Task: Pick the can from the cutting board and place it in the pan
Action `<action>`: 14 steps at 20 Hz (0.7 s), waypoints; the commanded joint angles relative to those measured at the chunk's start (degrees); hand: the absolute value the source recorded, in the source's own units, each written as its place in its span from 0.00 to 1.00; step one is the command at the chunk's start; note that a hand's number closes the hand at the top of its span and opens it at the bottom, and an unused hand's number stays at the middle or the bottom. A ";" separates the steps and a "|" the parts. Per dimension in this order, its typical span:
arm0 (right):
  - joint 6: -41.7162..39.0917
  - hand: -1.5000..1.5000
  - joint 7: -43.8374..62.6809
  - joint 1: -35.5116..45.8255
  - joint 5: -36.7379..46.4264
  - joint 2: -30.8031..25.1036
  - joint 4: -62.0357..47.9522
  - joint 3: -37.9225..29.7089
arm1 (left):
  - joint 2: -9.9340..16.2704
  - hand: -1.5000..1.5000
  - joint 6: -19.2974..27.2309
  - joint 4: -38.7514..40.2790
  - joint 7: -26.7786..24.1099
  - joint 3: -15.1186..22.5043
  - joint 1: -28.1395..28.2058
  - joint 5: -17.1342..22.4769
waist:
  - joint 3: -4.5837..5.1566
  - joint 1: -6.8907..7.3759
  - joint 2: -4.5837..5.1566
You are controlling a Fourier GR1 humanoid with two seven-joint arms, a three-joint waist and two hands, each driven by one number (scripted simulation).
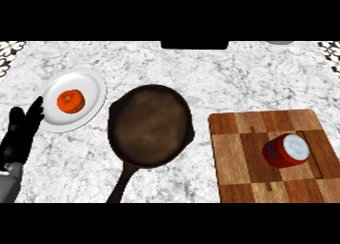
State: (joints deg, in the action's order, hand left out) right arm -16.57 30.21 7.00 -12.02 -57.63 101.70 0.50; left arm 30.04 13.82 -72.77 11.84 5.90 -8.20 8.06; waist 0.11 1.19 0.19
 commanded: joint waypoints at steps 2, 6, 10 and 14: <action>-3.93 0.00 8.68 5.44 2.42 2.30 0.72 6.88 | -0.09 0.50 0.35 -5.69 3.08 0.02 3.44 -0.80 | -0.10 0.06 -0.20; -5.06 0.00 10.19 6.56 6.87 8.06 -1.15 9.80 | -2.41 0.50 0.58 -2.67 3.13 -0.95 0.27 -2.36 | -0.10 -0.79 -0.18; -5.47 0.00 3.95 2.94 14.37 11.36 -4.16 8.50 | -4.19 0.50 -0.27 -0.72 -0.69 -2.14 1.41 -4.28 | -0.12 -1.21 -0.18; -5.79 0.00 11.54 5.08 18.69 15.20 -1.69 11.46 | -0.81 0.50 -3.83 -4.32 3.46 -5.64 2.23 -2.47 | -0.11 -0.93 -0.26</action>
State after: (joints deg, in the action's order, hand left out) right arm -22.02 39.04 12.19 2.30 -45.44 99.09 10.50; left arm 28.11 11.48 -73.80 12.20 2.02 -6.67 5.29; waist 0.01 0.28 0.02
